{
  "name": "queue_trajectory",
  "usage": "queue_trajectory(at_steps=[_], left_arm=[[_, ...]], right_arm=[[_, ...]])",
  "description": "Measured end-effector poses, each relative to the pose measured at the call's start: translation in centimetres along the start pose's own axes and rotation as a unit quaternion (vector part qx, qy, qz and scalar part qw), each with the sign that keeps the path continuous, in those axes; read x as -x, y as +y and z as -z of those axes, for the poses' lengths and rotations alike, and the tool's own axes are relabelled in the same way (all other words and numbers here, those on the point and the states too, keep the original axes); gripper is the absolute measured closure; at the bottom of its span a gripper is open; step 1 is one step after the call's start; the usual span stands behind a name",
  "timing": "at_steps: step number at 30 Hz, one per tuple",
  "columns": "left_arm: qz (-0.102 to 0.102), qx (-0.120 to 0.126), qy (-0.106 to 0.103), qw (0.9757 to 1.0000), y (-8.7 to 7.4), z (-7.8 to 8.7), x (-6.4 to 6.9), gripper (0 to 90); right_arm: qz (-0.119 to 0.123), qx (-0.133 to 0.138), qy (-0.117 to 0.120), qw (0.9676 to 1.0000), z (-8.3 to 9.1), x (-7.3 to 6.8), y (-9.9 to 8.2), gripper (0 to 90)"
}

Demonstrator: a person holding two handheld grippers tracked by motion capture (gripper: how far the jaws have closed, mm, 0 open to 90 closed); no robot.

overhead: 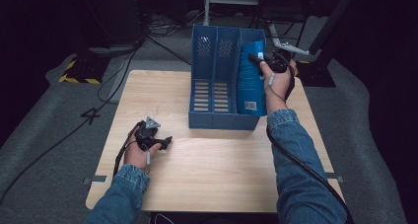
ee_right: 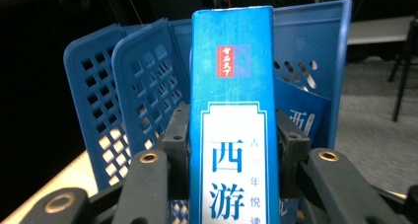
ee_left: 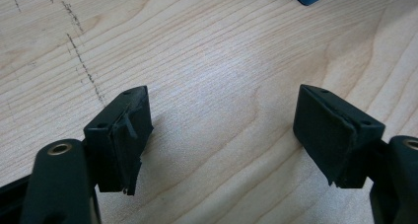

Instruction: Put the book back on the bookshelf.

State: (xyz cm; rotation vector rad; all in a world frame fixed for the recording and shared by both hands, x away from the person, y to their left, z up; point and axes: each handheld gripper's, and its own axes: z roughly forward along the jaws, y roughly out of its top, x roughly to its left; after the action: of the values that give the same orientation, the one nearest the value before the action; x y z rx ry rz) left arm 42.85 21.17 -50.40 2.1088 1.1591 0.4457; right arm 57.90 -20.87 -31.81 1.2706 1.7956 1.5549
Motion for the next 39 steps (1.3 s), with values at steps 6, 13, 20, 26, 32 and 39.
queue_trajectory(at_steps=[6,13,20,26,32,39], left_arm=[[0.0,0.0,0.0,1.0,0.0,0.0,0.0,23.2],[0.0,0.0,0.0,1.0,0.0,0.0,0.0,23.2],[0.0,0.0,-0.001,1.0,0.0,0.0,0.0,23.2],[0.0,0.0,-0.001,1.0,0.0,0.0,0.0,23.2],[0.0,0.0,-0.001,1.0,0.0,0.0,0.0,23.2],[0.0,0.0,0.0,1.0,0.0,0.0,0.0,23.4]], right_arm=[[0.026,-0.068,-0.035,0.9967,-1.2,-0.8,1.4,58.2],[0.003,-0.078,-0.048,0.9958,-2.8,-1.1,2.7,56.3],[0.026,-0.101,-0.075,0.9917,-2.5,-2.0,3.7,61.1],[0.003,-0.041,-0.066,0.9969,-0.4,-1.7,3.4,61.2],[0.042,0.077,-0.041,0.9953,1.1,-2.6,3.2,61.0],[0.058,0.043,-0.037,0.9967,-1.0,-2.1,0.4,60.3]])
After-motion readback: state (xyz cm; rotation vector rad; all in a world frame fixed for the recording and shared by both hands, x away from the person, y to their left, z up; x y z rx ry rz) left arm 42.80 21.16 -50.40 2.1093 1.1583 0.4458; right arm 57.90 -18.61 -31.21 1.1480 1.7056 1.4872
